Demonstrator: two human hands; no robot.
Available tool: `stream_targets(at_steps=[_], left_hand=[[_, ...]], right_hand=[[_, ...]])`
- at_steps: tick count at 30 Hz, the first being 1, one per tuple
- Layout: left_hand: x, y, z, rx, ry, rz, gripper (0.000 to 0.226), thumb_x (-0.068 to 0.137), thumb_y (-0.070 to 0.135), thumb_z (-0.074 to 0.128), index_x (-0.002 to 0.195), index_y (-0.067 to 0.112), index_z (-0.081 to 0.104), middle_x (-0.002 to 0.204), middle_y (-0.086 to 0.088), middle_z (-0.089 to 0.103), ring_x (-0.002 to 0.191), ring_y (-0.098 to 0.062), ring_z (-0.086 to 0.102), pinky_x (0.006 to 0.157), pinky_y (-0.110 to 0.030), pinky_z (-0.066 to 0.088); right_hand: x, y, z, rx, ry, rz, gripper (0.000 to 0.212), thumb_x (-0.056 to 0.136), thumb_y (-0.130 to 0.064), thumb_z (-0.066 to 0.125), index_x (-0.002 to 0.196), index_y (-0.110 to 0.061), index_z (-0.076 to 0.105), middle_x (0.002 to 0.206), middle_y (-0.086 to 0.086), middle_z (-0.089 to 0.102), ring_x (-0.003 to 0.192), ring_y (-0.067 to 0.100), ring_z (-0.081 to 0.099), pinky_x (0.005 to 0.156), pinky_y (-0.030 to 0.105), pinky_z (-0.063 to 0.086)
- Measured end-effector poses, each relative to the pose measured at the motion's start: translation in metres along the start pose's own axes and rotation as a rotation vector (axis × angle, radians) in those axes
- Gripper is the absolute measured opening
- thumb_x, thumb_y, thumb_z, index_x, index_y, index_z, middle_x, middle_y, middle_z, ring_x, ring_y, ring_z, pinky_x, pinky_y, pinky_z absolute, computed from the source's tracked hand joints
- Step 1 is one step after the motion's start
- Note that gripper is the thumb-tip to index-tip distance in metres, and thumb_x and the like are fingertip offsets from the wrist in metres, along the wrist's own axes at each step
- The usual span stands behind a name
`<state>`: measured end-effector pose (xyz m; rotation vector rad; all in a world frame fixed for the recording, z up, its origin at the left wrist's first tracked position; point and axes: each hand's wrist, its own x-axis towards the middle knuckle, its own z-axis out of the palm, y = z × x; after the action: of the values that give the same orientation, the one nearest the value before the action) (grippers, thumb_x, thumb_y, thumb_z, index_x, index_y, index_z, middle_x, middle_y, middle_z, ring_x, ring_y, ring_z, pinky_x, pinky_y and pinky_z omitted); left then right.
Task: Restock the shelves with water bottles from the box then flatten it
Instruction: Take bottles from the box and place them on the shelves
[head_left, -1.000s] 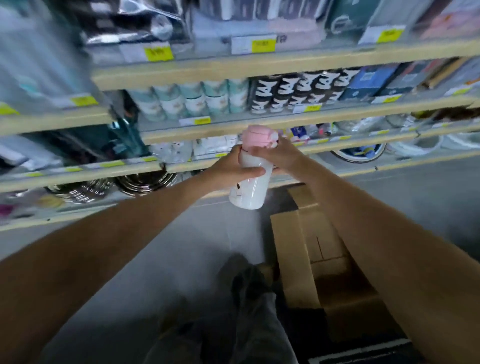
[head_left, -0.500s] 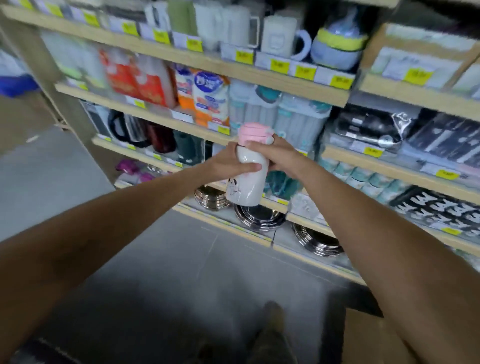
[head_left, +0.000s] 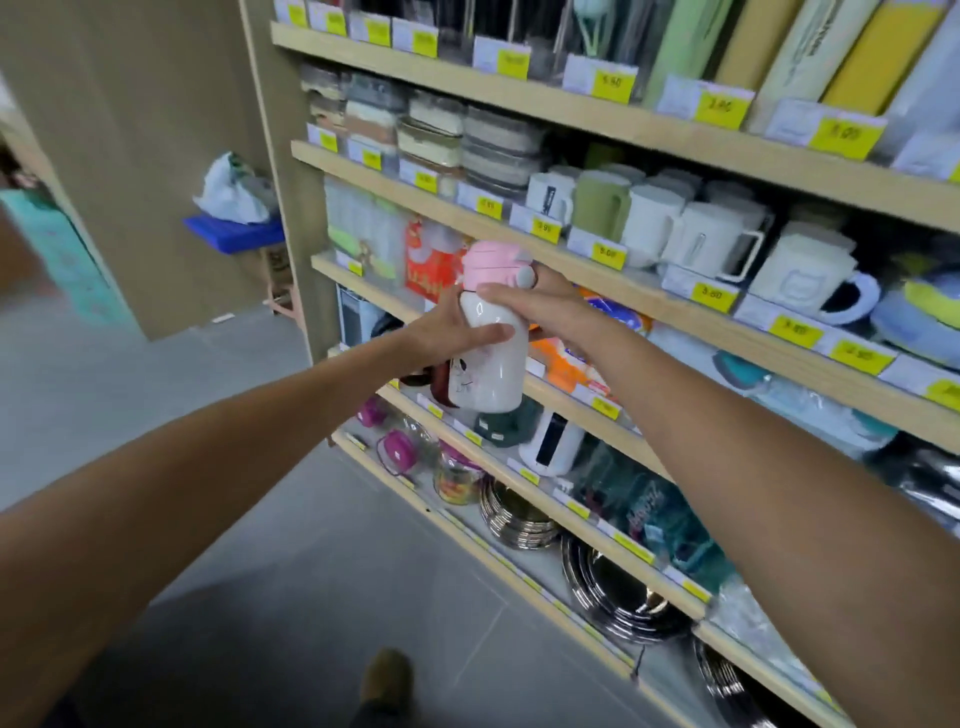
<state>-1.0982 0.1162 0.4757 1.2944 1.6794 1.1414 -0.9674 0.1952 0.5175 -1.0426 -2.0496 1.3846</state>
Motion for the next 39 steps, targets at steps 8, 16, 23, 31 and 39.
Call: stream_targets(at_steps=[8, 16, 23, 31, 39], left_hand=[[0.083, -0.026, -0.11, -0.074, 0.147, -0.09, 0.092, 0.072, 0.034, 0.08, 0.138, 0.01, 0.019, 0.117, -0.001, 0.053, 0.106, -0.014, 0.059, 0.079, -0.028, 0.051], [0.14, -0.041, -0.228, 0.015, 0.198, -0.086, 0.055, 0.078, 0.022, 0.076, 0.12, 0.017, 0.041, 0.099, 0.006, 0.057, 0.083, 0.003, 0.063, 0.059, -0.014, 0.054], [0.163, -0.06, -0.286, 0.045, 0.215, -0.071, 0.053, 0.084, 0.011, 0.069, 0.124, 0.017, 0.035, 0.104, 0.004, 0.051, 0.081, 0.003, 0.053, 0.05, -0.005, 0.044], [0.222, -0.062, -0.362, 0.036, 0.214, -0.026, 0.084, 0.08, 0.032, 0.074, 0.139, 0.016, 0.017, 0.125, 0.0, 0.047, 0.1, -0.006, 0.054, 0.056, -0.007, 0.047], [0.304, -0.04, -0.453, -0.068, 0.158, 0.152, 0.114, 0.055, 0.046, 0.082, 0.139, 0.012, 0.013, 0.125, 0.002, 0.044, 0.114, -0.01, 0.053, 0.092, -0.031, 0.049]], right_hand=[[0.163, -0.047, 0.07, 0.023, -0.043, -0.062, 0.051, 0.072, -0.038, 0.077, 0.116, -0.023, 0.056, 0.104, -0.006, 0.065, 0.09, 0.013, 0.064, 0.074, 0.028, 0.053], [0.271, -0.094, 0.121, -0.011, -0.256, -0.168, 0.051, 0.081, -0.034, 0.073, 0.124, -0.03, 0.046, 0.106, -0.011, 0.062, 0.087, 0.004, 0.06, 0.048, 0.015, 0.047], [0.325, -0.116, 0.164, -0.011, -0.262, -0.252, 0.059, 0.075, -0.028, 0.079, 0.123, -0.028, 0.046, 0.11, -0.007, 0.061, 0.094, 0.009, 0.061, 0.055, 0.018, 0.047], [0.394, -0.157, 0.195, 0.014, -0.047, -0.366, 0.05, 0.073, -0.024, 0.081, 0.115, -0.023, 0.055, 0.101, -0.011, 0.064, 0.085, 0.001, 0.06, 0.067, 0.008, 0.047], [0.477, -0.223, 0.221, 0.092, 0.218, -0.412, 0.044, 0.071, -0.027, 0.079, 0.111, -0.022, 0.06, 0.1, -0.008, 0.068, 0.087, 0.005, 0.064, 0.076, 0.023, 0.052]])
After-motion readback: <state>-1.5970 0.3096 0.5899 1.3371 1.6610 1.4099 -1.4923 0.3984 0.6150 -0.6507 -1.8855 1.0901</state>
